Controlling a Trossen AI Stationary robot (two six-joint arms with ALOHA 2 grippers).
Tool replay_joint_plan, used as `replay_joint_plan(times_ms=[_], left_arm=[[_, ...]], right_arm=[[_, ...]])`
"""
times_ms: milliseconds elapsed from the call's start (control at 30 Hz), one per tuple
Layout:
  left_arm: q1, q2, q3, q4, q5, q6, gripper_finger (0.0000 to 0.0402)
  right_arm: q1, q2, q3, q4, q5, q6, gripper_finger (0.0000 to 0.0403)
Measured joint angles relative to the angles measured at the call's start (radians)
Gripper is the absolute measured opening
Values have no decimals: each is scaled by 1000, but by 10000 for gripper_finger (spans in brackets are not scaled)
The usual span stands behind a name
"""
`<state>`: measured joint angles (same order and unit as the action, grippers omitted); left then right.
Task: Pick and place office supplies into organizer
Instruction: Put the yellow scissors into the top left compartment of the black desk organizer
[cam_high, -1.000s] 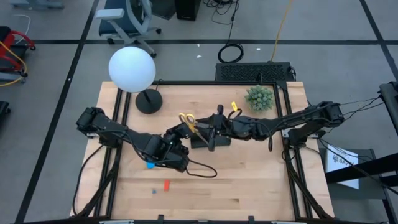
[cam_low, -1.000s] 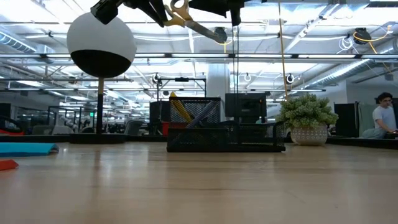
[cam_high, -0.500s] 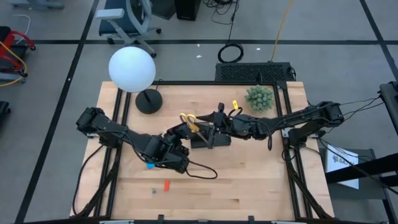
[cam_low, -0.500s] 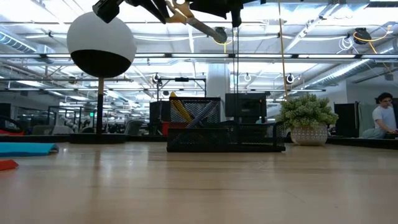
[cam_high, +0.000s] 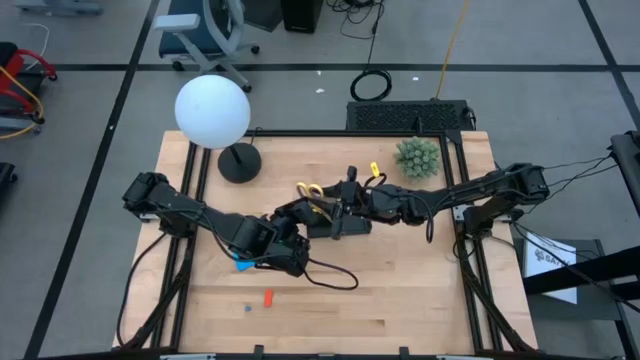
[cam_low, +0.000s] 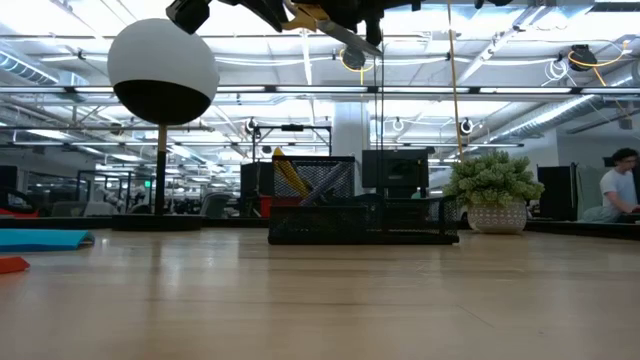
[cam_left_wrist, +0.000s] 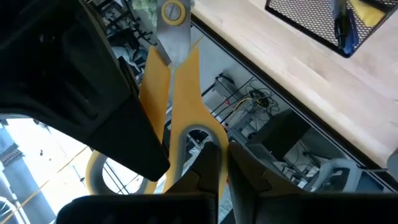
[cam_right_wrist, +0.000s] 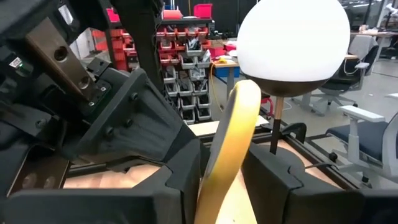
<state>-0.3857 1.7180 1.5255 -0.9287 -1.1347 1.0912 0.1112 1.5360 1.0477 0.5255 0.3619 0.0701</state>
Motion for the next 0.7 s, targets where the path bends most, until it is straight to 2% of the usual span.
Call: replay_joint_plan(times_ms=[233, 367, 567, 700], left_arm=[[1, 0, 0, -1, -4, -4, 13], [-1, 0, 0, -3, -3, -36, 19], [-3, 0, 0, -4, -23, -132, 73], [-13, 0, 0, -8, -26, -194, 93]], right_arm=[[0, 0, 0, 2, -6, -26, 26], [-1, 0, 0, 5, -24, -37, 26], [-1, 0, 0, 12, -26, -57, 26], [-12, 0, -1, 25, -26, -65, 26]])
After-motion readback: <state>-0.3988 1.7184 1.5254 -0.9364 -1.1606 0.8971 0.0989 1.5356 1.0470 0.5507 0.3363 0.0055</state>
